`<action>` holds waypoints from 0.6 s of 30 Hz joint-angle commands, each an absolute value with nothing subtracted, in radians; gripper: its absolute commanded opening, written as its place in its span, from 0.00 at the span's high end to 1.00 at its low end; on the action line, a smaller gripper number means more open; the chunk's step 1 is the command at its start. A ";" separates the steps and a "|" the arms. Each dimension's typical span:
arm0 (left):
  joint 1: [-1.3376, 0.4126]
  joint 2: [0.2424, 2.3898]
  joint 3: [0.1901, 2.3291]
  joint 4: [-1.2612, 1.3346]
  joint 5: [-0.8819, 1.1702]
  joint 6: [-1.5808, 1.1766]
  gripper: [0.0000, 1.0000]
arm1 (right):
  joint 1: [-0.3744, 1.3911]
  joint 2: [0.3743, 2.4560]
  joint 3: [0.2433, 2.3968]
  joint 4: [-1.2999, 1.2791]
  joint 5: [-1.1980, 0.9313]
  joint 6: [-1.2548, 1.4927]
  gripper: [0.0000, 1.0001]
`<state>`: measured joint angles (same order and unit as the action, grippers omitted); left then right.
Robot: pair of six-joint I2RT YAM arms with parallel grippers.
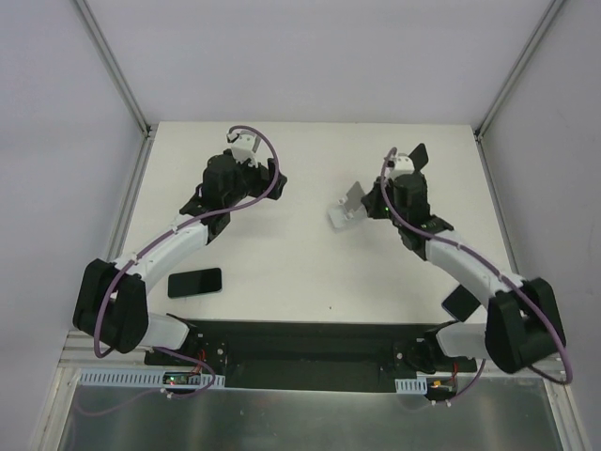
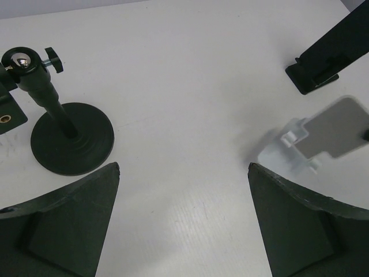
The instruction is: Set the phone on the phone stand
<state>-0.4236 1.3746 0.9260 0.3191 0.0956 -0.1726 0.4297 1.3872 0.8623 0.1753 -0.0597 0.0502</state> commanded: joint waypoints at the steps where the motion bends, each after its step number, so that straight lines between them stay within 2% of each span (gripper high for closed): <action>1: -0.414 1.324 0.911 0.379 0.100 -0.173 0.08 | 0.352 1.142 0.709 0.190 0.210 0.080 0.99; 8: -0.413 1.318 0.907 0.382 0.115 -0.178 0.08 | 0.140 1.094 0.647 0.202 0.198 0.045 0.99; 18: -0.402 1.313 0.900 0.383 0.115 -0.175 0.08 | -0.063 1.241 0.693 0.327 0.009 0.020 0.99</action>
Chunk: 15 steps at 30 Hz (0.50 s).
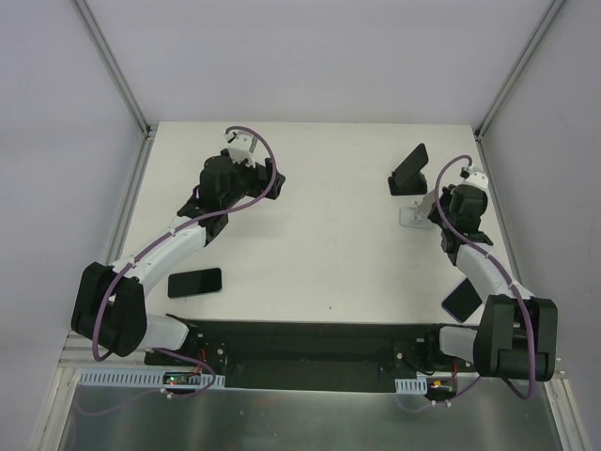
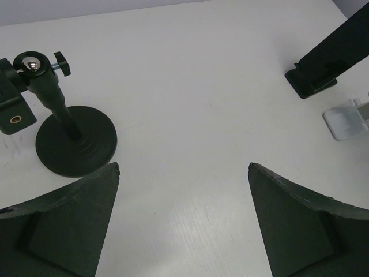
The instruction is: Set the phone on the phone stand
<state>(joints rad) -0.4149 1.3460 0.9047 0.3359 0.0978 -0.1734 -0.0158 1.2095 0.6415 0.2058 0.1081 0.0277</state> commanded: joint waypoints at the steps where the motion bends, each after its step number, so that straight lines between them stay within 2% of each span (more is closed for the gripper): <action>1: -0.400 1.313 0.900 0.385 0.117 -0.175 0.08 | -0.070 1.261 0.696 0.333 -0.039 0.028 0.99; 7: -0.400 1.321 0.903 0.387 0.129 -0.179 0.08 | -0.075 1.292 0.696 0.376 -0.139 0.031 0.99; 15: -0.399 1.338 0.911 0.384 0.147 -0.181 0.08 | -0.086 1.325 0.701 0.371 -0.140 0.037 0.99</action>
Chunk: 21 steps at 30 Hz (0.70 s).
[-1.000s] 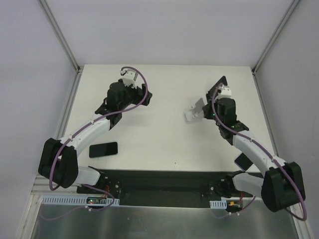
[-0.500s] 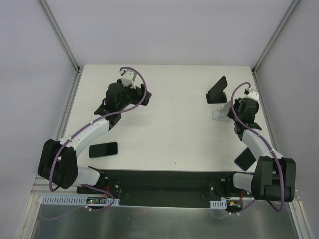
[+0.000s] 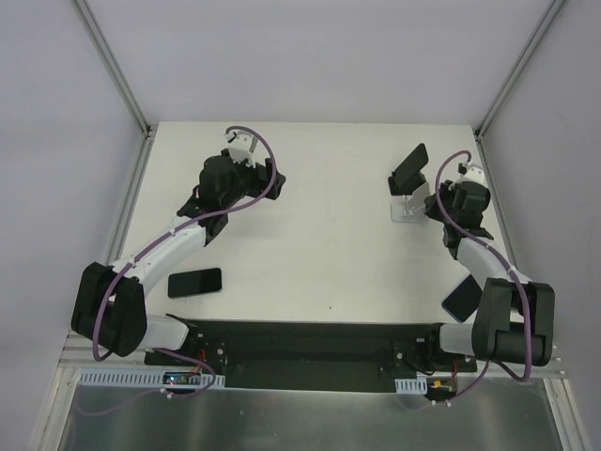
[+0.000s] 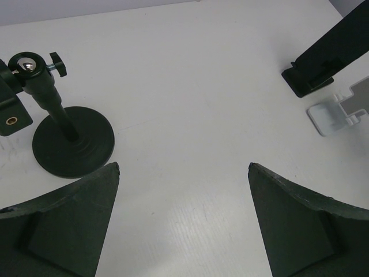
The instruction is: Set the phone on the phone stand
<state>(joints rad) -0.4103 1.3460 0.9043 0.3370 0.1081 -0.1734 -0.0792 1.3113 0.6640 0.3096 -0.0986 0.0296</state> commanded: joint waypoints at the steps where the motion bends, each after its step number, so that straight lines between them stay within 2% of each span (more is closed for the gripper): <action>1: -0.399 1.339 0.914 0.383 0.147 -0.181 0.08 | -0.087 1.330 0.704 0.371 -0.144 0.037 0.99; 11: -0.399 1.335 0.913 0.379 0.150 -0.178 0.08 | -0.090 1.367 0.716 0.357 -0.187 0.046 0.99; 13: -0.399 1.333 0.914 0.379 0.149 -0.181 0.06 | -0.090 1.365 0.722 0.341 -0.180 0.049 0.95; 14: -0.399 1.333 0.914 0.379 0.152 -0.183 0.06 | -0.089 1.364 0.732 0.321 -0.176 0.046 0.82; 16: -0.399 1.330 0.916 0.376 0.153 -0.186 0.04 | -0.089 1.365 0.747 0.295 -0.172 0.046 0.65; 17: -0.399 1.328 0.917 0.373 0.156 -0.192 0.04 | -0.089 1.364 0.753 0.266 -0.164 0.049 0.47; 19: -0.399 1.324 0.925 0.365 0.158 -0.199 0.03 | -0.086 1.353 0.770 0.235 -0.147 0.054 0.31; 20: -0.399 1.321 0.928 0.348 0.161 -0.210 0.02 | -0.083 1.347 0.776 0.198 -0.126 0.060 0.20; 21: -0.399 1.315 0.934 0.339 0.161 -0.216 0.02 | -0.081 1.332 0.784 0.183 -0.120 0.061 0.17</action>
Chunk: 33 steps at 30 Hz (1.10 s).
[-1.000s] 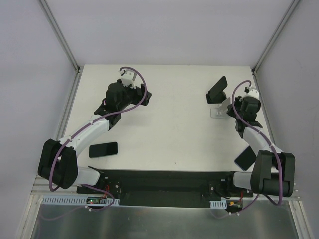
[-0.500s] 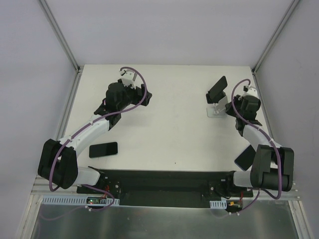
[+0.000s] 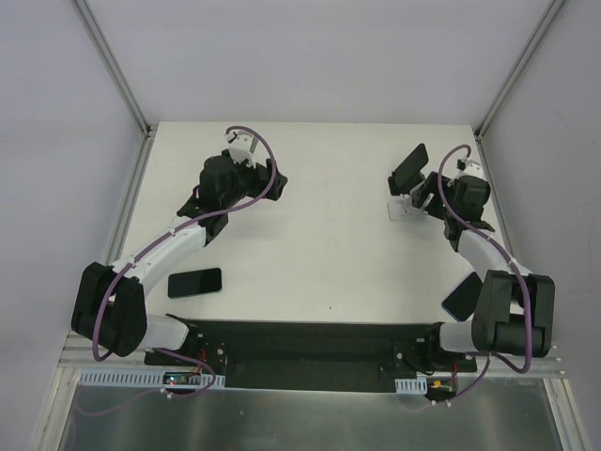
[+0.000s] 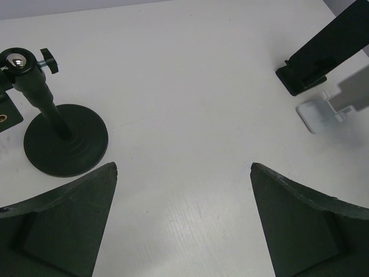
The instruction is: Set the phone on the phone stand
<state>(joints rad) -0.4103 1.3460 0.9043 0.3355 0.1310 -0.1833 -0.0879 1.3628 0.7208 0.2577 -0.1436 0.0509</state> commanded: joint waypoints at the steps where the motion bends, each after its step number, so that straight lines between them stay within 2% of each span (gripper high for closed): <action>1: -0.397 1.301 0.939 0.331 0.161 -0.222 0.02 | -0.080 1.321 0.788 0.164 -0.117 0.066 0.14; 3: -0.396 1.281 0.948 0.298 0.152 -0.256 0.01 | -0.071 1.277 0.807 0.077 -0.060 0.095 0.10; 10: -0.384 1.149 0.968 0.034 0.005 -0.458 0.01 | -0.006 1.073 0.743 -0.147 0.060 0.207 0.08; 13: -0.383 1.054 0.898 -0.110 -0.057 -0.537 0.01 | 0.139 0.964 0.695 -0.135 0.104 0.209 0.09; 15: -0.382 1.005 0.847 -0.193 -0.110 -0.569 0.01 | 0.321 0.920 0.675 -0.100 0.173 0.215 0.09; 18: -0.379 0.930 0.816 -0.424 -0.181 -0.641 0.01 | 0.576 0.963 0.687 -0.016 0.270 0.242 0.09; 19: -0.377 0.911 0.815 -0.496 -0.167 -0.644 0.01 | 0.703 0.986 0.687 0.068 0.297 0.230 0.12; 22: -0.377 0.914 0.824 -0.619 -0.026 -0.676 0.01 | 0.929 1.100 0.677 0.270 0.434 0.166 0.13; 27: -0.356 0.949 0.827 -0.810 -0.031 -0.947 0.01 | 1.041 1.258 0.710 0.367 0.407 0.086 0.13; 31: -0.221 1.017 0.815 -0.934 0.064 -1.149 0.01 | 1.055 1.293 0.678 0.416 0.429 0.046 0.13; 33: -0.088 1.029 0.767 -0.991 0.126 -1.198 0.06 | 1.054 1.302 0.675 0.417 0.436 0.019 0.12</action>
<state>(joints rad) -0.2440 0.9997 0.8200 -0.7929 0.0162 -0.9852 1.0542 1.2980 0.6781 0.3069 0.3748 0.0856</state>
